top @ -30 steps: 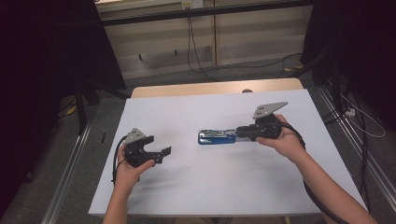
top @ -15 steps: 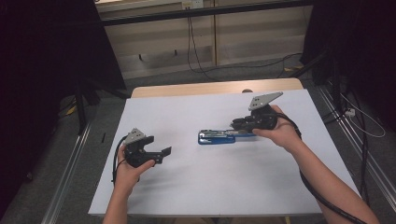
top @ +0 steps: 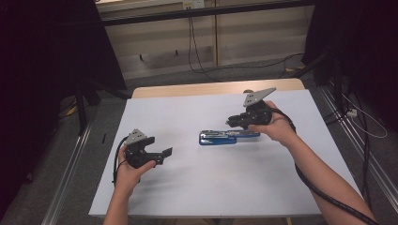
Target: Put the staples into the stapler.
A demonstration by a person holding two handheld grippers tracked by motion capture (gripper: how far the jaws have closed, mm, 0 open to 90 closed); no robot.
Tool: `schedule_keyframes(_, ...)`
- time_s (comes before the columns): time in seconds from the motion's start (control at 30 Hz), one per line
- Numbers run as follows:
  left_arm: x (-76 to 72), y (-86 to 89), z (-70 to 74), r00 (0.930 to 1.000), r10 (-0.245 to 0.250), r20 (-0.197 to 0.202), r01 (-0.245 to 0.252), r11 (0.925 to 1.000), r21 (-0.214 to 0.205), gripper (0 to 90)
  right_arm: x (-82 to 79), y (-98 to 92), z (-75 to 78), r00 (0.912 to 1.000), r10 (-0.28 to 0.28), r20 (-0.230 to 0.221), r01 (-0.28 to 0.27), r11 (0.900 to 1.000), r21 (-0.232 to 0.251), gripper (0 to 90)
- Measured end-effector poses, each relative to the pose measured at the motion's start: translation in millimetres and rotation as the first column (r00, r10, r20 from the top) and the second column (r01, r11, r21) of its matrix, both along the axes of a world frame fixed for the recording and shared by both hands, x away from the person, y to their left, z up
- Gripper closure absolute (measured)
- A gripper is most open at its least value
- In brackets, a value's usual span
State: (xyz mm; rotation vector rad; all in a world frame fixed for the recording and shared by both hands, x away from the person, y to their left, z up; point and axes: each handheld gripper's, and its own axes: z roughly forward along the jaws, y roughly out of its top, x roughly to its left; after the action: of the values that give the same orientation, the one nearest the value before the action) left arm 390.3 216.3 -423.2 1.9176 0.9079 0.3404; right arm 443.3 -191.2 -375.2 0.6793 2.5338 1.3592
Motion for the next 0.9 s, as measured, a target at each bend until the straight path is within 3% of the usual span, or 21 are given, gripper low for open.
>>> schedule_keyframes(0.17, -0.5, 1.2, 0.3, 1.0000, -0.004, 0.000, 0.004, 0.9999, -0.010, 8.1, 4.1, 4.1, 3.3, 0.9999, 0.016, -0.001, -0.016, 0.9998, 0.015, 79.6)
schedule_keyframes(0.5, -0.3, 2.0, 0.9, 1.0000, -0.004, 0.000, 0.004, 0.9999, -0.013, 8.1, 15.1, 16.2, 7.9, 0.9983, 0.056, 0.017, -0.056, 0.9984, -0.010, 79.6)
schedule_keyframes(0.9, -0.1, 1.9, 0.7, 1.0000, -0.003, -0.002, 0.003, 0.9999, -0.015, 8.2, 27.1, 15.0, 2.4, 0.9963, 0.085, 0.013, -0.085, 0.9963, -0.014, 79.6)
